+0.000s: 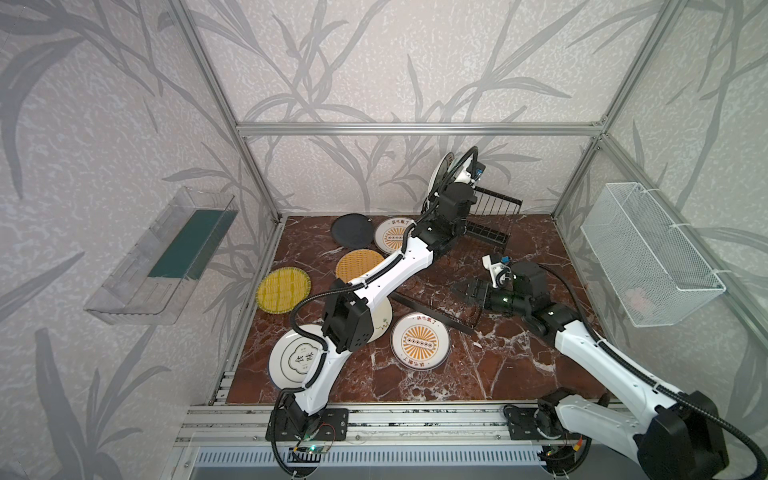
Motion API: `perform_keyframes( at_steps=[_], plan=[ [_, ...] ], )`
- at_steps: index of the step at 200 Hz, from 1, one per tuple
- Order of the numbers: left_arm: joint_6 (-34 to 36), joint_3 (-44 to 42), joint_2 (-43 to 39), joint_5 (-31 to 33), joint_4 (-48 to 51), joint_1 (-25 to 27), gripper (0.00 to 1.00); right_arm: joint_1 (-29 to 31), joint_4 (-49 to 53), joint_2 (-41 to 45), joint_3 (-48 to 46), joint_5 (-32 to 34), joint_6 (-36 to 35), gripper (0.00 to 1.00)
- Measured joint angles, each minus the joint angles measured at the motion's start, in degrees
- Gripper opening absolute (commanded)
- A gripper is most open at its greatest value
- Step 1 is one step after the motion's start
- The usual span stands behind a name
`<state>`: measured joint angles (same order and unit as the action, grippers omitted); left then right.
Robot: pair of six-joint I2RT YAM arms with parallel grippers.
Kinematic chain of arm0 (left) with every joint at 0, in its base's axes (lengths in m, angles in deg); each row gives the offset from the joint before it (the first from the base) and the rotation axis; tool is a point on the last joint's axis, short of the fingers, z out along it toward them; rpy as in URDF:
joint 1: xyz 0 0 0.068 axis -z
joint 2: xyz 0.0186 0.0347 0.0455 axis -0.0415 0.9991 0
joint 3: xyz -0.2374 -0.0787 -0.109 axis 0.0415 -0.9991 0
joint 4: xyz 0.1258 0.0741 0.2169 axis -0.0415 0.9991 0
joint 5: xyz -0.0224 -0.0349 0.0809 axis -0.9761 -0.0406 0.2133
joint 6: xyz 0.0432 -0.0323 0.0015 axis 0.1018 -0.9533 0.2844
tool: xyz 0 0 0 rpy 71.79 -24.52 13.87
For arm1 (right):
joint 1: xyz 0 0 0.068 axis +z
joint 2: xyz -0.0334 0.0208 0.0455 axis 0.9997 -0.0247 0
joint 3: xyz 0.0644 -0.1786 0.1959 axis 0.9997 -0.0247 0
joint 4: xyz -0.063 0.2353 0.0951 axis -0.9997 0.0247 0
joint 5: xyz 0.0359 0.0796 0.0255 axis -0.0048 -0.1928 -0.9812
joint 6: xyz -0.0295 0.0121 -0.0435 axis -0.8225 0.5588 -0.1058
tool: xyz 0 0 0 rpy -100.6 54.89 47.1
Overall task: Load the plates into the dish rack
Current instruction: 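Carry the flower plate with the left gripper into the rack beside the green-rimmed plate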
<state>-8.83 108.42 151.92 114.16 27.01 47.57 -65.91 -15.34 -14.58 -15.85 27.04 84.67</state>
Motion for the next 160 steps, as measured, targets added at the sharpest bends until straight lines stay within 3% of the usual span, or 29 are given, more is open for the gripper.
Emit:
perform_keyframes(
  at_steps=[160],
  plan=[
    [-2.2,0.1,0.9,-3.5,4.0,-0.8,0.0,-0.3,0.4,-0.1,-1.6,-0.3,-0.1,0.99]
  ],
)
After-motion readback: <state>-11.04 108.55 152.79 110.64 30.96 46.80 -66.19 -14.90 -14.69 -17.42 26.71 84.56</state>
